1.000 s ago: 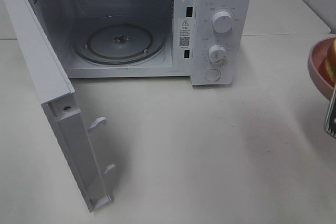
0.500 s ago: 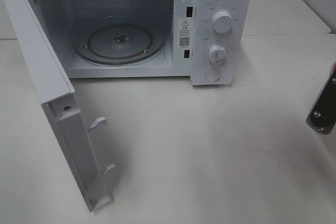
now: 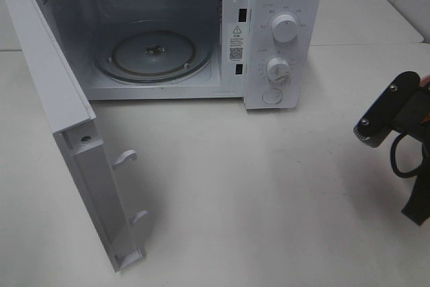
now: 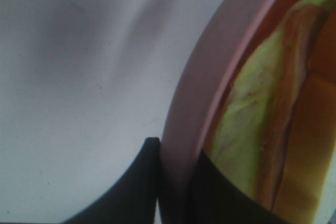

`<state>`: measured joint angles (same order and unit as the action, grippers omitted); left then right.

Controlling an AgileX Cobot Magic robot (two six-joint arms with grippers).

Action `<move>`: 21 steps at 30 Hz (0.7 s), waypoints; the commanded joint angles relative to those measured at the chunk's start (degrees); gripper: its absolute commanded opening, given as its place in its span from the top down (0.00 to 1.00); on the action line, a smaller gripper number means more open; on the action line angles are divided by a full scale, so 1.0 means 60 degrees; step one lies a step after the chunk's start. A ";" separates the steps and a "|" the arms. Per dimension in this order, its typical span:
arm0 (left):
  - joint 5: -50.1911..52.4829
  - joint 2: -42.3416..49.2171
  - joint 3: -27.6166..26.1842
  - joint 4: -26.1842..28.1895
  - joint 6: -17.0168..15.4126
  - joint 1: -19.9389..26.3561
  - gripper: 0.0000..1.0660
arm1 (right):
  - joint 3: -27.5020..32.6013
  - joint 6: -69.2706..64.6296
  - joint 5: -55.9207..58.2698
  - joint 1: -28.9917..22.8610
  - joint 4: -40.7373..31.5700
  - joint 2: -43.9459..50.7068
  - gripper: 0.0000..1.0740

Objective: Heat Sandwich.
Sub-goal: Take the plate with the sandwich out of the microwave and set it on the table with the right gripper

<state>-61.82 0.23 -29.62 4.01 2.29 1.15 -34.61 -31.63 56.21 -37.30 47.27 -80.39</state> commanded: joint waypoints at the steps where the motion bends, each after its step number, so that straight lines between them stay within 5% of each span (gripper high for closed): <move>1: 0.0086 0.0086 0.0019 0.0019 -0.0010 -0.0038 0.06 | -0.0286 -0.0754 0.0124 0.0000 0.0325 -0.0535 0.98; 21: 0.0086 0.0086 0.0019 0.0019 -0.0010 -0.0038 0.06 | -0.1461 -0.2712 -0.0086 0.1012 0.0143 -0.3285 0.94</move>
<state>-61.82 0.23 -29.62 4.01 2.29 1.15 -42.97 -47.10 54.72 -32.09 46.70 -99.06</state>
